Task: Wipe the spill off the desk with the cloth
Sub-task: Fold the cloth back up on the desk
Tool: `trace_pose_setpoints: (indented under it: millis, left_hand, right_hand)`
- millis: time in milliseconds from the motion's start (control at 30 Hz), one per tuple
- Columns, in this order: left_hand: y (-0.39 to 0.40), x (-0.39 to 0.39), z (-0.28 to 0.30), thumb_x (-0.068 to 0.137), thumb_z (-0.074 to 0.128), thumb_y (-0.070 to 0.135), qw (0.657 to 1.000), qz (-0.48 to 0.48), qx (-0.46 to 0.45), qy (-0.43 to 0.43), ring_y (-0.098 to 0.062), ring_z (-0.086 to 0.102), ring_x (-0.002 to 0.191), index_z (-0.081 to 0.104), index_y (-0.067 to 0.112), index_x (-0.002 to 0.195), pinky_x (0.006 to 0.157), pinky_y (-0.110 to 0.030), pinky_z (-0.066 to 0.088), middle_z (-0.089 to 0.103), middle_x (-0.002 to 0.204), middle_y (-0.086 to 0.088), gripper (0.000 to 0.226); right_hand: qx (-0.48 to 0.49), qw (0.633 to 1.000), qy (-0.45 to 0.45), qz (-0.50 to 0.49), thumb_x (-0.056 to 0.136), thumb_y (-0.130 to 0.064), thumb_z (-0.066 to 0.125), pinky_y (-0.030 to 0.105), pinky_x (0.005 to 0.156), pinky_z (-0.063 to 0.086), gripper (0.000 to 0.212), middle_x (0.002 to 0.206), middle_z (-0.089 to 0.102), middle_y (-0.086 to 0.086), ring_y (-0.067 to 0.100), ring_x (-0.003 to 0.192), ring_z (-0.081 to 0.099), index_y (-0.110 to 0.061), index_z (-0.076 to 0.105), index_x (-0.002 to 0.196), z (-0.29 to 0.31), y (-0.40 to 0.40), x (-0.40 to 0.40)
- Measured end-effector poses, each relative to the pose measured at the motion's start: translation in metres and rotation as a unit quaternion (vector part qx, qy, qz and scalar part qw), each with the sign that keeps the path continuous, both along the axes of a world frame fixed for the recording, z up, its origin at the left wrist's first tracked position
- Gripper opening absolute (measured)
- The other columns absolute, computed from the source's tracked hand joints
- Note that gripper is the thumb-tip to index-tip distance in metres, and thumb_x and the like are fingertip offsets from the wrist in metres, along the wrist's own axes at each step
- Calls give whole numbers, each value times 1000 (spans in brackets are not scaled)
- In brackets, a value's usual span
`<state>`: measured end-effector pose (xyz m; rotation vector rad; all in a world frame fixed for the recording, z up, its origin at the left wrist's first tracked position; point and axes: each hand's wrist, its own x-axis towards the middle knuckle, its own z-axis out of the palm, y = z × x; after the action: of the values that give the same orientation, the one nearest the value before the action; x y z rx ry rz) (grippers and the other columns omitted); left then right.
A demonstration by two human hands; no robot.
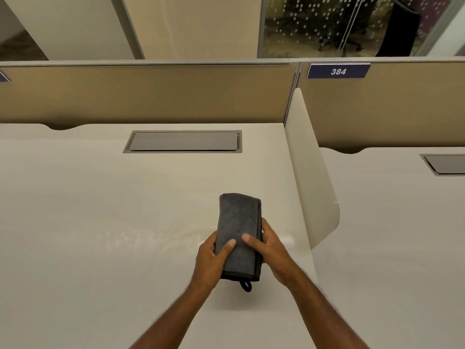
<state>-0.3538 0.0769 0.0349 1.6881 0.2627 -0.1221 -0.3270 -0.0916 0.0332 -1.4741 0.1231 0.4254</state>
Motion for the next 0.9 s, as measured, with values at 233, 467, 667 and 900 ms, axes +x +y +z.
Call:
trace_pose_setpoints:
  millis: [233,467,667,900]
  left_hand:
    - [8,4,5,95,65,38,994,-110,24,13,3,68,98,62,39,113,73,-16,56,72,106,20,19]
    - [17,9,12,95,69,27,983,-185,13,2,-6,70,102,67,32,119,78,-20,57,74,110,15,24]
    - [45,26,3,81,83,31,995,-72,-11,70,-20,76,91,74,25,104,71,-24,58,79,94,-1,26]
    - [62,35,-23,81,84,34,986,15,36,160,-19,70,97,71,17,117,65,-23,51,73,108,-4,42]
  right_hand:
    - [-136,986,-94,25,86,-54,70,40,108,48,74,142,55,-4,16,128,57,-42,37,151,53,-33,60]
    - [-199,929,-75,304,75,-51,81,37,102,55,53,129,65,-15,11,122,61,-42,64,125,78,-42,88]
    - [-176,971,-59,148,79,-29,85,47,89,59,26,98,78,9,27,97,74,-14,75,96,38,-35,79]
    - [-124,991,51,16,82,-20,84,37,83,58,29,107,76,19,28,96,73,-5,73,104,-18,-21,55]
